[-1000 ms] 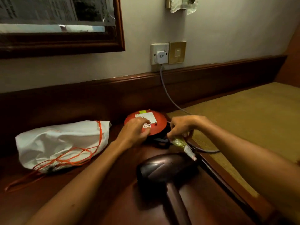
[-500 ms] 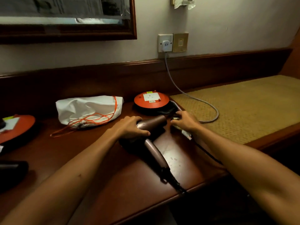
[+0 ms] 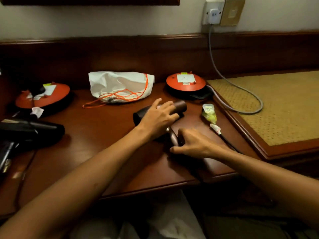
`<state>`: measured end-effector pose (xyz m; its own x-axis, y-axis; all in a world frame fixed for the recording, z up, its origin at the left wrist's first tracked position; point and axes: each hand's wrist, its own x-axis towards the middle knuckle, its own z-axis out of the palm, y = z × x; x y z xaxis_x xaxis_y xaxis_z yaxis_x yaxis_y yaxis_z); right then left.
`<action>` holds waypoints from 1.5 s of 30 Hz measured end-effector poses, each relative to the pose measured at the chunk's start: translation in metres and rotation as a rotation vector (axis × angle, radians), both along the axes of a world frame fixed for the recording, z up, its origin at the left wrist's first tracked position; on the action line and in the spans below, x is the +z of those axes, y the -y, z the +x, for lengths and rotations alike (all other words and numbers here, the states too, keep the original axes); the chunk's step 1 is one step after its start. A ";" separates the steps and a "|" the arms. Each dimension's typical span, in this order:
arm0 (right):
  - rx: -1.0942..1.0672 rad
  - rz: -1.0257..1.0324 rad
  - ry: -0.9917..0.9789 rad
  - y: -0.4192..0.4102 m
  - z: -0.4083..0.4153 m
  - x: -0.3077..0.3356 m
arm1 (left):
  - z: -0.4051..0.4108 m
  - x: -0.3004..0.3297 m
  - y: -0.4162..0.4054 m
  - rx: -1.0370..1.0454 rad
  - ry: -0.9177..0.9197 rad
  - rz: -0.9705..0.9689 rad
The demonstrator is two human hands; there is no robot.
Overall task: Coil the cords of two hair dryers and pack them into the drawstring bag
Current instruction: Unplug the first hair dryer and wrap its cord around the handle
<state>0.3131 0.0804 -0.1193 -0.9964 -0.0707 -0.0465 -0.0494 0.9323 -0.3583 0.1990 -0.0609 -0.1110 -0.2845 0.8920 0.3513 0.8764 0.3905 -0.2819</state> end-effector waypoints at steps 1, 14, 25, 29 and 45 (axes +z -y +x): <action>0.001 -0.060 -0.020 0.002 -0.002 0.001 | 0.002 -0.004 0.005 -0.069 0.032 -0.060; -0.152 -0.975 0.160 0.030 0.043 0.000 | -0.020 0.018 0.111 0.234 0.269 -0.156; -0.607 -1.016 -0.519 0.101 -0.035 0.033 | -0.016 0.056 0.088 0.217 0.598 0.299; -0.256 -0.433 0.003 0.130 -0.033 0.042 | -0.033 0.065 0.089 0.447 0.372 0.175; -0.102 -0.470 -0.127 0.027 -0.114 0.066 | -0.034 0.065 0.118 0.339 0.232 0.226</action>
<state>0.1988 0.0536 -0.0534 -0.9951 0.0434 0.0887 -0.0364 0.6736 -0.7382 0.1652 -0.1790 -0.0457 -0.6410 0.6431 0.4189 0.7183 0.6950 0.0320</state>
